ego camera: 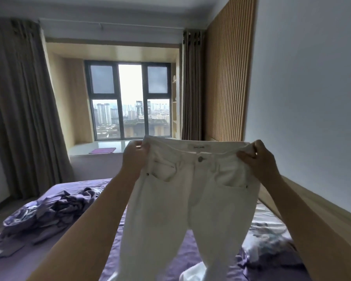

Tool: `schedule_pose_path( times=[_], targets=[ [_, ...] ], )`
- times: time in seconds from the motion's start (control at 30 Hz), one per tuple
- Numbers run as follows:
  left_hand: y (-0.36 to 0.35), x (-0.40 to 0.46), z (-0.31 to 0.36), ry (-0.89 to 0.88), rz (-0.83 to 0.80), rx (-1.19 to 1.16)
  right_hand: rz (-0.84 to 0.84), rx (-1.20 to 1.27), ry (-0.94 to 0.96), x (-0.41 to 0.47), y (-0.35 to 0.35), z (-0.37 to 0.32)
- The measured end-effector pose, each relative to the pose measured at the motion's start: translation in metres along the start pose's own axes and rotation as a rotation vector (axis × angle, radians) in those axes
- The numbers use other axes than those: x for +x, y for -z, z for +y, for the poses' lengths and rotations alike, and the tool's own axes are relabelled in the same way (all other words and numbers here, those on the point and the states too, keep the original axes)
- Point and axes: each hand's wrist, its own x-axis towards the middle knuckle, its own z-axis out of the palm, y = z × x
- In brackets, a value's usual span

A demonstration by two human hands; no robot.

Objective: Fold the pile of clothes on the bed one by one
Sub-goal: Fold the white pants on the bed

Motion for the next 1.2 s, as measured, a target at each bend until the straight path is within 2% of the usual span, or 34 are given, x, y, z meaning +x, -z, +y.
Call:
schedule_pose_path(
  times=[0.17,0.27,0.37,0.5,0.63,0.77,0.9,1.03,1.13,1.2],
  targets=[
    [-0.015,0.017,0.062,-0.133,0.108,0.039,0.199,0.031,0.086,0.036,0.02,-0.024],
    [-0.016,0.028,0.099,-0.189,0.185,0.022,0.265,0.084,0.135,0.058,0.03,-0.052],
    [-0.024,0.029,0.128,-0.214,0.258,-0.031,0.301,0.197,0.095,0.077,0.034,-0.079],
    [-0.053,0.004,0.129,-0.242,0.245,-0.055,0.147,0.313,0.003,0.075,0.019,-0.096],
    [-0.081,-0.029,0.098,-0.167,0.176,-0.004,-0.033,0.319,-0.046,0.048,-0.011,-0.08],
    [-0.098,-0.054,0.075,-0.084,0.133,-0.02,-0.095,0.298,-0.036,0.027,-0.028,-0.061],
    [-0.109,-0.066,0.07,-0.091,0.081,-0.032,-0.292,0.485,-0.095,0.011,-0.039,-0.06],
    [-0.108,-0.063,0.07,-0.121,0.07,0.001,-0.298,0.63,-0.098,0.008,-0.041,-0.063],
    [-0.107,-0.058,0.072,-0.082,-0.022,-0.121,-0.305,0.715,-0.037,0.007,-0.041,-0.069],
    [-0.105,-0.057,0.072,-0.052,-0.122,-0.253,-0.349,0.689,0.024,0.007,-0.04,-0.071]
  ],
)
